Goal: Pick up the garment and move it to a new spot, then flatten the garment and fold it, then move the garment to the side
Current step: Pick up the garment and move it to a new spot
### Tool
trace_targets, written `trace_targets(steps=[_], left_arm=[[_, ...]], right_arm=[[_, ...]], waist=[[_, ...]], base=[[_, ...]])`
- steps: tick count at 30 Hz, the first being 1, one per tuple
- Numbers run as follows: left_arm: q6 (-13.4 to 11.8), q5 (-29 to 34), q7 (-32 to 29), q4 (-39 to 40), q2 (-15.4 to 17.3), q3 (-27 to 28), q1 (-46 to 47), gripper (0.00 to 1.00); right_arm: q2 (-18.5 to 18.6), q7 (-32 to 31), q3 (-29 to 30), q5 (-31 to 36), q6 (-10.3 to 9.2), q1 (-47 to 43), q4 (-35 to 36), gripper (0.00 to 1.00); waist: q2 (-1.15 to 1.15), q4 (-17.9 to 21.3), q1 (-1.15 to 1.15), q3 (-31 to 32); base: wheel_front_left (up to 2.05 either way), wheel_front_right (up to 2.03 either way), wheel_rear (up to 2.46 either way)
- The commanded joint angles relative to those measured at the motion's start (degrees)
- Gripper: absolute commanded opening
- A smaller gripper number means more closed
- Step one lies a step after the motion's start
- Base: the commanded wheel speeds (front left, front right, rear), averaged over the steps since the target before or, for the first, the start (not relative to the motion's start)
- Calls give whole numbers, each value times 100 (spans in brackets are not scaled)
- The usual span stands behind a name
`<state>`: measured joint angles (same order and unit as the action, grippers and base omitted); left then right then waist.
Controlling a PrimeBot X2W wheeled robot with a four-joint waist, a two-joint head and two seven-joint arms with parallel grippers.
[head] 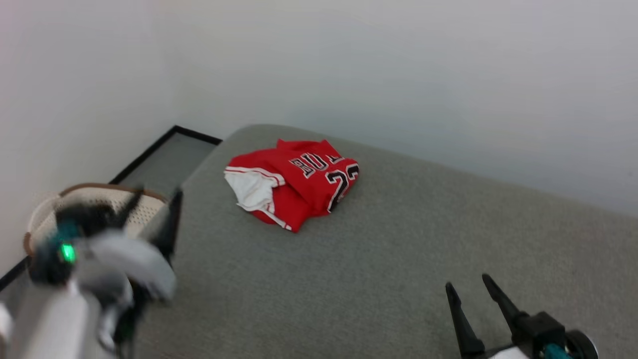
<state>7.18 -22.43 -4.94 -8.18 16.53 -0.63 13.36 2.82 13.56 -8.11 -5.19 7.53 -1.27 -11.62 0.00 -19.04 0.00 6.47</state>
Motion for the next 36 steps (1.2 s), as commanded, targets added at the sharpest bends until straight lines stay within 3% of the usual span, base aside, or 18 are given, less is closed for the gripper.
trace_targets(steps=[1,5,11,21,26,36], left_arm=[[35,-196,-200,-13,114,-66,321,100],[27,-994,-1115,-175,795,-395,1435,100],[31,-1975,-2392,-833,1452,-931,2853,100],[32,-2765,-3854,-2246,2078,-1752,4301,100],[33,-2936,-4255,-2865,2166,-2123,4734,100],[24,-2845,-4624,-4298,1767,-2627,5189,100]], right_arm=[[10,-32,0,97,-8,142,58,100],[39,-113,-27,231,-8,363,231,100],[123,-190,-23,338,-8,698,511,100],[217,-280,-71,401,-8,952,996,100],[247,-397,16,442,-8,901,1340,100],[288,-702,-29,515,-8,947,2047,100]], waist=[[0,634,0,-695],[0,1041,0,-1265],[0,1530,0,-2048],[0,1979,0,-2961],[0,1974,0,-3310],[0,1969,0,-3879]], base=[[0,0,0],[0,0,0],[0,0,0],[0,0,0],[0,0,0],[0,0,0]])
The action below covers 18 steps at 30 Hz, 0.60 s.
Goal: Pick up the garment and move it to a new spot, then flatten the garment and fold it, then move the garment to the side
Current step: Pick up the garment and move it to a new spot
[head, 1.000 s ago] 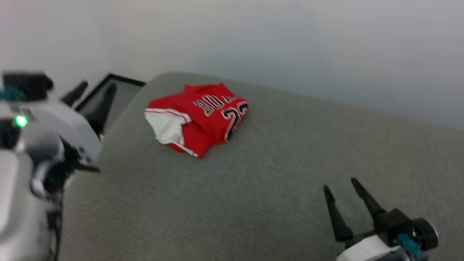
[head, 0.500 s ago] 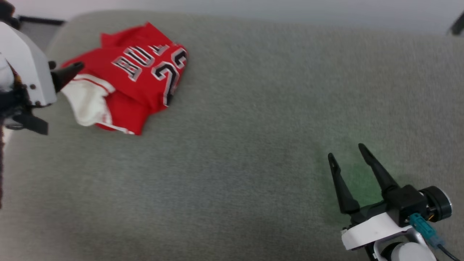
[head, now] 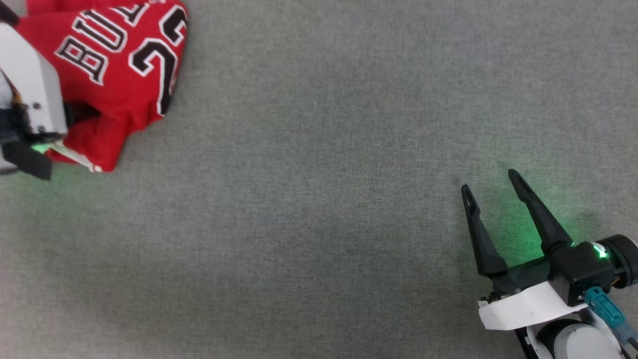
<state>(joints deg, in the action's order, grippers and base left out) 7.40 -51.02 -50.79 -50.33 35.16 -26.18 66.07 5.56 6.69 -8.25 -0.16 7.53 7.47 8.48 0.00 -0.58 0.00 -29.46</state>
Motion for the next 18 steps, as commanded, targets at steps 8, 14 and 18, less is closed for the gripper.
trace_targets(steps=[8,14,18], left_arm=[[-167,187,-342,-963,-616,-484,-291,100],[-239,13,-328,-1335,-955,-439,-451,0],[-220,89,97,-1288,-837,-394,-236,0]], right_arm=[[-25,-158,-90,72,-8,117,297,100],[-81,-186,-139,70,-8,186,338,100],[-121,-102,-154,42,-8,212,217,100]], waist=[[0,152,0,-479],[0,224,0,-513],[0,238,0,-350]], base=[[0,0,0],[0,0,0],[0,0,0]])
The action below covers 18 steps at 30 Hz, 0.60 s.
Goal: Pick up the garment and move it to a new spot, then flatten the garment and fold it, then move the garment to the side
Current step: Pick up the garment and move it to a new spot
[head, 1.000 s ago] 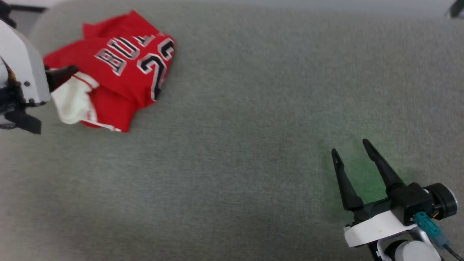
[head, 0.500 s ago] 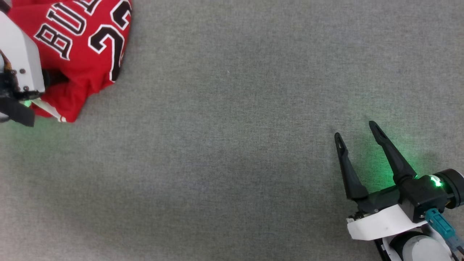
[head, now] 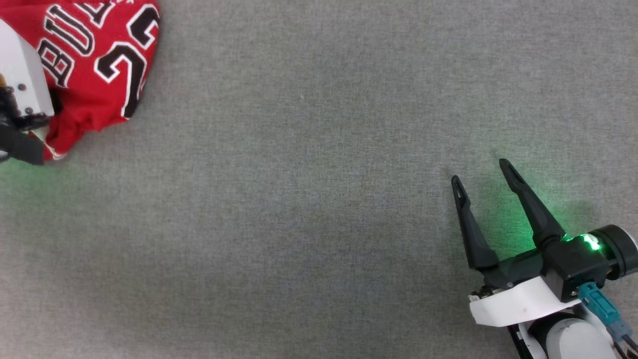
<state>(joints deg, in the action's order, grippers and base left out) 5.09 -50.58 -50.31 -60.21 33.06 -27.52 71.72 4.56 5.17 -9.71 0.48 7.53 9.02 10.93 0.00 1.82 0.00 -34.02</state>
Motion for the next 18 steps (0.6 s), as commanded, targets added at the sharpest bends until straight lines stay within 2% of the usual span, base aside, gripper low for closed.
trace_targets(steps=[1,5,9,12,18], left_arm=[[29,75,161,-258,-561,-250,-708,0],[13,140,536,-127,-365,-176,-291,0],[67,275,664,-17,-231,-238,125,0],[4,375,704,-5,-116,-267,396,0],[41,497,577,64,-266,-432,779,0]], right_arm=[[-29,72,-13,-38,-8,67,-70,100],[-77,201,-55,-142,-8,82,-342,100],[-123,363,-137,-257,-8,67,-677,100],[-150,457,-181,-374,-8,-9,-927,100],[-171,630,-302,-647,-8,-194,-1389,100]], waist=[[0,1,0,178],[0,-3,0,579],[0,-17,0,1078],[0,-36,0,1480],[0,-77,0,2319]], base=[[0,0,0],[0,0,0],[0,0,0],[0,0,0],[0,0,0]])
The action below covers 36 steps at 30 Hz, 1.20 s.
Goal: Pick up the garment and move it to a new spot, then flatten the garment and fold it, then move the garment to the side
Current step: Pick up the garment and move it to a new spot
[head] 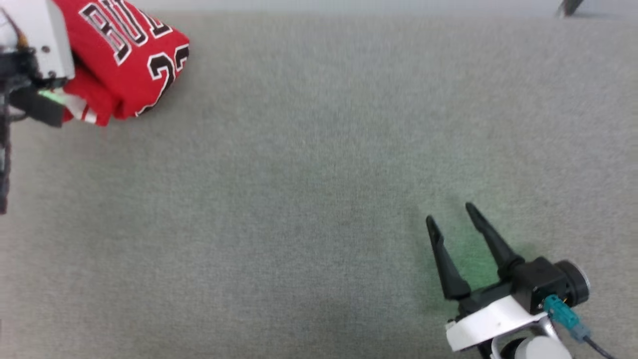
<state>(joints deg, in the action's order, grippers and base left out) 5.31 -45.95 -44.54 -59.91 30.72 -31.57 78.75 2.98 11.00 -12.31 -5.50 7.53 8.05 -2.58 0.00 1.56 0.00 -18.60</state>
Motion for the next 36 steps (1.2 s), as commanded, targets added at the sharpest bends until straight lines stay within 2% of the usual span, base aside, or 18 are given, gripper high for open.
trace_targets(steps=[1,5,11,17,26,36], left_arm=[[35,65,-26,52,-51,-60,130,0],[84,136,-30,126,-180,-204,236,0],[153,78,-110,173,-605,-373,229,0],[210,-200,-202,393,-1047,-446,-17,0],[222,-618,-512,1113,-1621,-732,-627,0],[125,-727,-679,1662,-1669,-940,-1318,0]], right_arm=[[-12,79,-64,-124,-8,-120,-92,100],[-10,135,-101,-287,-8,-223,-259,100],[-11,179,-6,-310,-8,-399,-448,100],[-12,151,428,-107,-8,-423,-511,100],[-12,97,1257,195,-8,-421,-468,100],[-14,182,1493,45,-8,-209,-461,100]], waist=[[0,-57,0,908],[0,-79,0,1295],[0,-97,0,1847],[0,78,0,1936],[0,720,0,1770],[0,1564,0,1363]], base=[[0,0,0],[0,0,0],[0,0,0],[0,0,0],[0,0,0],[0,0,0]])
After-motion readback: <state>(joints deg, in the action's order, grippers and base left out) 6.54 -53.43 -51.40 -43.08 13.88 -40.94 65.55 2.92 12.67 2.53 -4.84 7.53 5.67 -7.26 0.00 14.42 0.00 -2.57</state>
